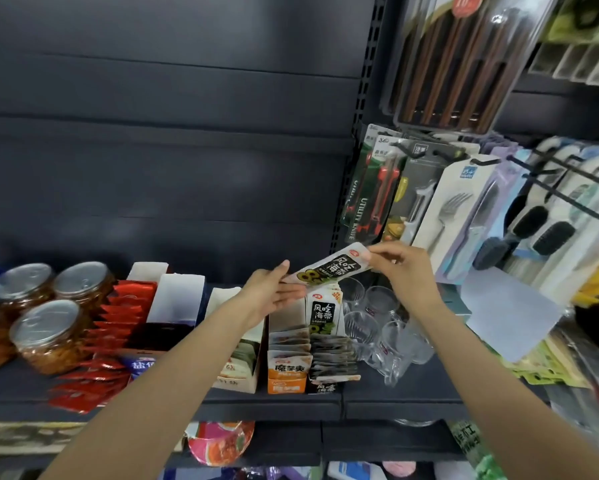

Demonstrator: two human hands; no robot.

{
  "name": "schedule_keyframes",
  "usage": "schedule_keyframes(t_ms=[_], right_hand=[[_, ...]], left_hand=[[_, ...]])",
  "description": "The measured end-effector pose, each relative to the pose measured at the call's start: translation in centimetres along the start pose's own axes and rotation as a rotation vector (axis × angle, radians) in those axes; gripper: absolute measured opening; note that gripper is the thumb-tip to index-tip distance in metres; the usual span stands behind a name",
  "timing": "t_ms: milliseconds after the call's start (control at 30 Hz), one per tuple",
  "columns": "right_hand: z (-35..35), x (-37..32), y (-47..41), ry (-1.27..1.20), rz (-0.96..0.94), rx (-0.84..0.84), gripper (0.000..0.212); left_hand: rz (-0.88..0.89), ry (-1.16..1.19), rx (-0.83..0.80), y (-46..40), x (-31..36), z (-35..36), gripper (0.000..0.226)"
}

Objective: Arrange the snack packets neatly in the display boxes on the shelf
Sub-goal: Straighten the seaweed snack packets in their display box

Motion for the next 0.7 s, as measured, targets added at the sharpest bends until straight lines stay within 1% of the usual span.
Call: schedule_keyframes(t_ms=[67, 133, 167, 200, 300, 333, 400, 500, 700], right_hand=[[-0.4, 0.3, 0.2, 0.143, -0.032, 0.046, 0.01], [-0.6, 0.4, 0.5, 0.197, -0.026, 0.044, 0.014], [-0.6, 0.4, 0.6, 0.171, -0.003, 0.024, 0.018], [-0.6, 0.3, 0.6, 0.09, 0.057, 0.011, 0.022], [-0.2, 0.0, 0.7, -0.305, 0.316, 0.02, 0.027], [-0.2, -0.1, 0.8, -0.382, 0.359, 0.027, 0.027], [-0.2, 0.1, 0.9, -0.381, 0.346, 0.016, 0.024], [-0.1, 0.7, 1.4, -0.343, 0.307, -0.003, 0.031], [0.2, 1.1, 1.7, -0.431, 0.305, -0.003, 0.034]], left_hand=[[0.041, 0.06, 0.008, 0.3, 0.4, -0.2, 0.025], [0.081, 0.153, -0.001, 0.6, 0.8, -0.4, 0.021], [0.101, 0.181, -0.008, 0.8, 1.0, -0.5, 0.023], [0.123, 0.185, -0.017, 1.0, 1.2, -0.6, 0.026], [0.245, 0.071, -0.033, 1.8, 1.8, -0.7, 0.038], [0.295, 0.022, -0.033, 2.1, 1.9, -0.8, 0.041], [0.38, -0.045, -0.032, 2.6, 2.1, -0.9, 0.045], [0.476, -0.111, -0.042, 3.3, 2.0, -0.9, 0.051], [0.681, -0.265, -0.002, 4.1, 2.3, -1.5, 0.052]])
Point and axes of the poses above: each hand's wrist, its own y-axis away from the middle knuckle, its own z-axis out of the palm, x = y × z, the point moved 2 cm from there along -y, towards the middle knuckle, and after that the axes turned 6 degrees about x, right-handed, at the moved point
